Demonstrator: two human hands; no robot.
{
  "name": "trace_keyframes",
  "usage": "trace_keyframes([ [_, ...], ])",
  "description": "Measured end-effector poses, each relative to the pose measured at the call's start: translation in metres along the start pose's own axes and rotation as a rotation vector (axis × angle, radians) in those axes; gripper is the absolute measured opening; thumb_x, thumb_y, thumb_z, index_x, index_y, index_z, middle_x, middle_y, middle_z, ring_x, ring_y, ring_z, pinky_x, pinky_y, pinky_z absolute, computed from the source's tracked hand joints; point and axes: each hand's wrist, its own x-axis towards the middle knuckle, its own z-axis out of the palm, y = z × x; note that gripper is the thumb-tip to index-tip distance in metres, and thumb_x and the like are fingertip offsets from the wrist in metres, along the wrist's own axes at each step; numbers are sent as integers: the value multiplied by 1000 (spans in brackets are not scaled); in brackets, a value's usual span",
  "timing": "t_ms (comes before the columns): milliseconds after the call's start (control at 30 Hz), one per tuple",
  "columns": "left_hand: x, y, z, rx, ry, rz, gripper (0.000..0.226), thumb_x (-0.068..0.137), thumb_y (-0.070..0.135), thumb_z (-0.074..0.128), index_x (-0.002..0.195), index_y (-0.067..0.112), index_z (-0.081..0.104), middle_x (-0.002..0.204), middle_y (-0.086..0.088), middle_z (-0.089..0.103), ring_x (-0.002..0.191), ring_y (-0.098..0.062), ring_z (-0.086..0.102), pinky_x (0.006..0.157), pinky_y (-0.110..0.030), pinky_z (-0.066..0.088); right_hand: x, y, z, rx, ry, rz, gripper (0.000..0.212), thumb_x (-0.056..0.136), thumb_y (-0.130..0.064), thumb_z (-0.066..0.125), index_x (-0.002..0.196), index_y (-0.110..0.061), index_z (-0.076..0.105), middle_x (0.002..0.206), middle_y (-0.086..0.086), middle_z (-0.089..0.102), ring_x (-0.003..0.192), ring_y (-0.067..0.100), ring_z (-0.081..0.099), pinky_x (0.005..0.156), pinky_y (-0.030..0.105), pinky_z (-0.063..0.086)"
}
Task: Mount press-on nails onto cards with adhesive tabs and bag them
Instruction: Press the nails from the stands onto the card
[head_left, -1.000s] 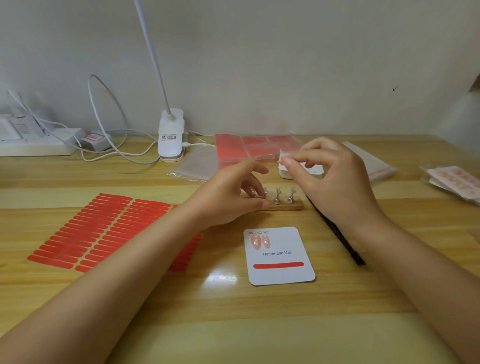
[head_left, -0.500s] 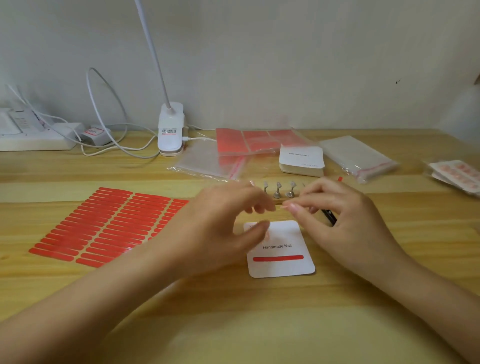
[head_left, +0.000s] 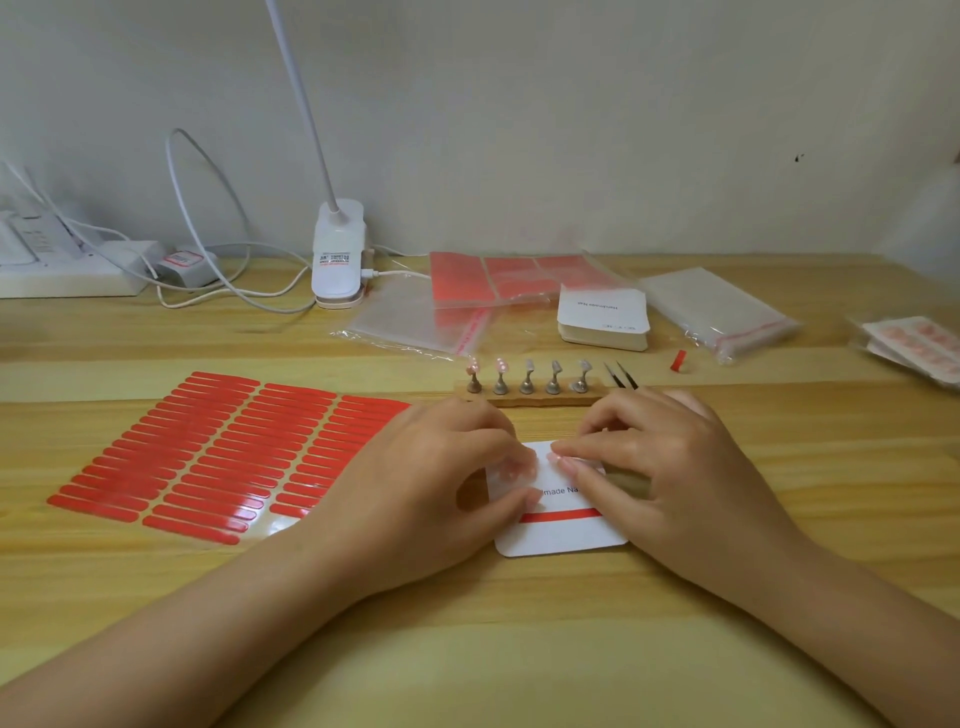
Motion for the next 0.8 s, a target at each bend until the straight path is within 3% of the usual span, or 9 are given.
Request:
trace_keyframes([
  [567,0,2,0,5,33,0,28,86,36,52,90,18,73,89,7,65,81,-11,60,69,-38,49,0,1,8,-2,9,-1,10,76,-30,66,80,-27,75,73,-8,59,68,9,53,71,26,34],
  [800,0,2,0,7,32,4,25,86,36,54,90,20,73,90,7,65,82,-11,60,69,-38,50,2,-1,3,-12,-44,2,15,79,-34,63,80,-27,76,73,-8,58,68,10,51,70,28,38],
])
